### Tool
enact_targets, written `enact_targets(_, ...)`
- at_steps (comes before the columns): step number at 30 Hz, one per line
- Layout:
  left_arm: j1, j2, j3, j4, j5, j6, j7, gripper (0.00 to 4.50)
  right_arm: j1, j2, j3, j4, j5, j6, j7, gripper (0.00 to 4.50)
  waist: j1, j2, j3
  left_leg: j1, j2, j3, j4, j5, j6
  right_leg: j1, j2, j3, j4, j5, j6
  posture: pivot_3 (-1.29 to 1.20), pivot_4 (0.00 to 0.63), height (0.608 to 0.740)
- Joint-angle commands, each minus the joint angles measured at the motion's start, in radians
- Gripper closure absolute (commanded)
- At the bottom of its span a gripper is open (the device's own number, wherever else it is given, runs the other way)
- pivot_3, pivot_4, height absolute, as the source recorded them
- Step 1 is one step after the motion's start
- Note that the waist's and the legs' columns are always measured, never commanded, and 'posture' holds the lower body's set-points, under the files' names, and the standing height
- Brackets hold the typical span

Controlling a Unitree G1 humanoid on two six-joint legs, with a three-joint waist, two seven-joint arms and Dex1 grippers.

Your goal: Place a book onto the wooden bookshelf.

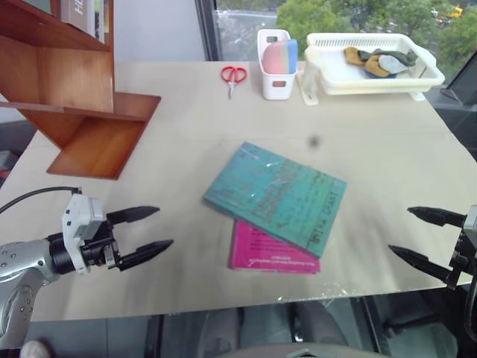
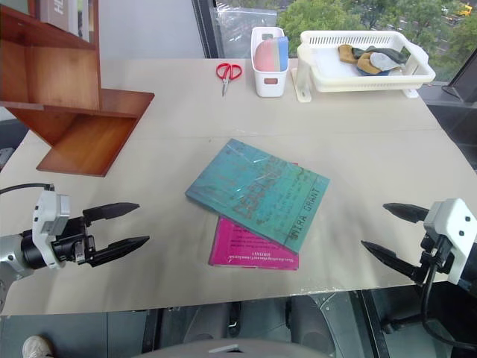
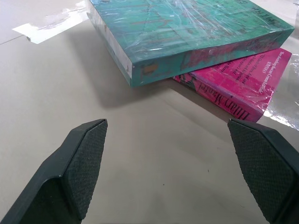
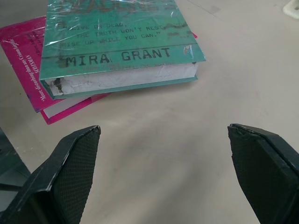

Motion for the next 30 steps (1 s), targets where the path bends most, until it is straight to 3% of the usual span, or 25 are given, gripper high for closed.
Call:
enact_targets(1, -0.010, 0.005, 0.034, -0.038, -0.009, 0.000, 0.003, 0.07, -0.012, -0.013, -0.028, -0.020, 0.019, 0.001, 0.001, 0.00, 0.000, 0.000, 0.000, 0.000, 0.000, 0.000, 0.000, 0.000, 0.000, 0.000, 0.000, 0.000, 0.000, 0.000, 0.000, 0.00, 0.150, 0.740)
enact_targets(12, -0.065, -0.004, 0.035, -0.042, -0.084, 0.002, -0.070, 0.07, -0.106, -0.008, 0.069, -0.033, 0.061, 0.046, -0.054, 0.00, 0.000, 0.000, 0.000, 0.000, -0.001, 0.002, 0.001, 0.000, 0.000, 0.000, 0.002, 0.000, 0.001, 0.000, 0.000, 0.00, 0.150, 0.740)
enact_targets(19, -0.032, -0.014, 0.022, -0.099, -0.081, 0.001, -0.080, 0.07, -0.154, 0.010, 0.256, -0.086, 0.052, 0.061, -0.090, 0.00, -0.001, 0.000, 0.000, 0.000, 0.000, 0.002, 0.001, 0.000, 0.000, 0.000, 0.003, 0.000, 0.002, 0.000, 0.000, 0.00, 0.150, 0.740)
enact_targets(22, -0.032, -0.019, 0.021, -0.109, -0.085, 0.007, -0.074, 0.00, -0.191, 0.002, 0.362, -0.077, 0.010, 0.051, -0.084, 0.80, -0.001, 0.000, 0.000, 0.001, 0.000, 0.002, 0.002, 0.000, 0.000, 0.000, 0.003, 0.000, 0.002, 0.000, 0.000, 0.00, 0.150, 0.740)
enact_targets(28, -0.017, -0.029, 0.022, -0.133, -0.083, 0.008, -0.069, 0.00, -0.221, -0.004, 0.444, -0.043, -0.047, 0.017, -0.065, 3.66, 0.001, 0.000, 0.000, 0.000, 0.000, 0.002, 0.003, 0.000, 0.000, 0.000, 0.003, 0.000, 0.003, 0.000, 0.000, 0.00, 0.150, 0.740)
enact_targets(30, -0.005, -0.032, 0.025, -0.142, -0.082, 0.008, -0.071, 0.00, -0.232, 0.003, 0.460, -0.037, -0.047, 0.011, -0.058, 4.27, 0.000, 0.000, 0.000, 0.001, 0.000, 0.002, 0.003, 0.000, 0.000, 0.000, 0.003, 0.000, 0.003, 0.000, 0.000, 0.00, 0.150, 0.740)
